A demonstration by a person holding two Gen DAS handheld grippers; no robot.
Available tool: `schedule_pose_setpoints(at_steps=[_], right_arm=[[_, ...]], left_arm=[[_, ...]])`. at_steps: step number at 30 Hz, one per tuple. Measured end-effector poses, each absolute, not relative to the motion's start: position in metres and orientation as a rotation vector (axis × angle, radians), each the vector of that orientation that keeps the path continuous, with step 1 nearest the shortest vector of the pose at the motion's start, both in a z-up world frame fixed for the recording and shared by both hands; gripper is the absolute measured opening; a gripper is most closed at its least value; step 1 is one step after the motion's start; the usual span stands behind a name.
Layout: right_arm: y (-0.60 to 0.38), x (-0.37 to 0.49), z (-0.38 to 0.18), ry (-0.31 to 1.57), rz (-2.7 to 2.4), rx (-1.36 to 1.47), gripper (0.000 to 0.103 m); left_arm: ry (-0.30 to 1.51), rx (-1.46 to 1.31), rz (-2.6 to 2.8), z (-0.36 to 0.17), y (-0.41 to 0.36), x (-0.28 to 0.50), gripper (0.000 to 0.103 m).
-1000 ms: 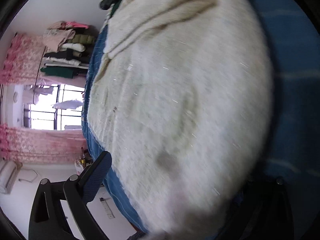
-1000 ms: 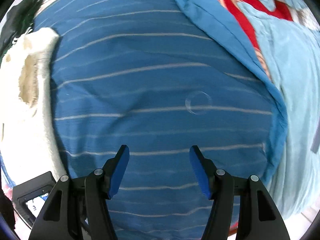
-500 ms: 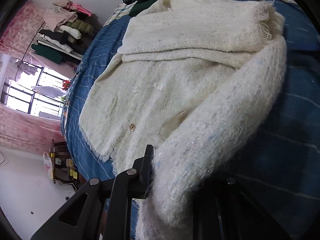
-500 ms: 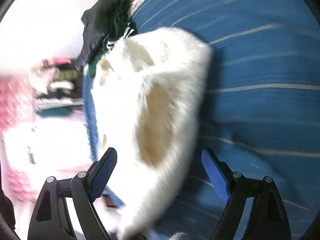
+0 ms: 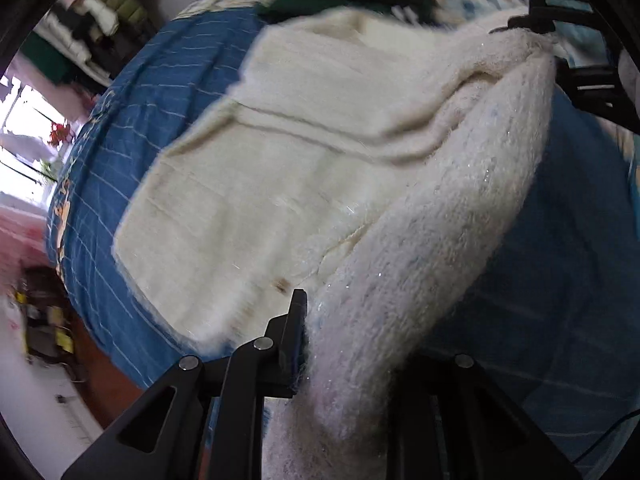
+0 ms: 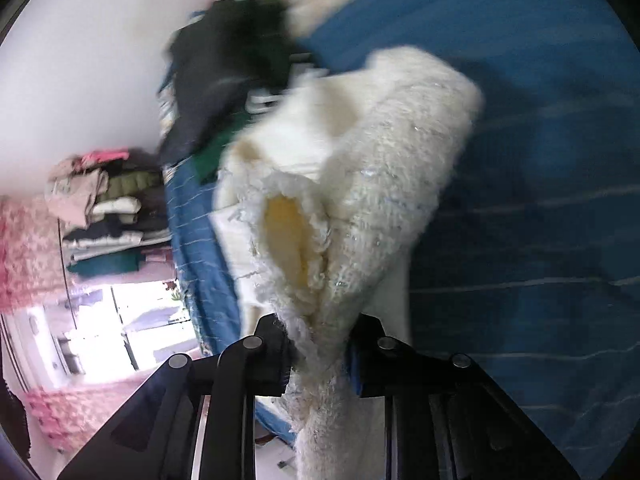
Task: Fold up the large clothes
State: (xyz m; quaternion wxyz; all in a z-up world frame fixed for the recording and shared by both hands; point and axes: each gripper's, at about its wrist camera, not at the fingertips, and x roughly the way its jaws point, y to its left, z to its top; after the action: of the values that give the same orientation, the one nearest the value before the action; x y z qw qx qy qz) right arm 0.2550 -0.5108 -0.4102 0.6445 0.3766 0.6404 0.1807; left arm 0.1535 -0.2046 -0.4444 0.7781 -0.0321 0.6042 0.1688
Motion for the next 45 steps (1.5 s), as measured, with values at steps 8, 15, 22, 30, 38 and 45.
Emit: schedule_pose_setpoints(at_steps=[8,15,22,30,38,45], right_arm=[[-0.327,0.302,-0.348,1.519,0.414,0.574,0.023],[-0.164,0.339,-0.409,1.633,0.284,0.231,0.033],[-0.144,0.361,-0.431,1.666,0.41,0.357,0.062],[-0.331,0.345,-0.399,1.467,0.284,0.379,0.081],[-0.38,0.383,-0.54,1.555,0.517,0.702,0.081],[-0.395,0.348,-0.517,1.325,0.468,1.004,0.025]], left_arm=[[1.265,-0.308,0.386,-0.426,-0.05,0.167,0.024],[1.305,-0.438,0.514,-0.489,0.078,0.168,0.052],[1.323,-0.611,0.578,-0.506,0.135,0.132,0.076],[1.337,-0.532,0.704,-0.523,0.113,0.121,0.076],[1.4,-0.502,0.725,-0.55,0.115,0.12,0.078],[1.417,-0.412,0.712,-0.539,0.12,0.119,0.078]])
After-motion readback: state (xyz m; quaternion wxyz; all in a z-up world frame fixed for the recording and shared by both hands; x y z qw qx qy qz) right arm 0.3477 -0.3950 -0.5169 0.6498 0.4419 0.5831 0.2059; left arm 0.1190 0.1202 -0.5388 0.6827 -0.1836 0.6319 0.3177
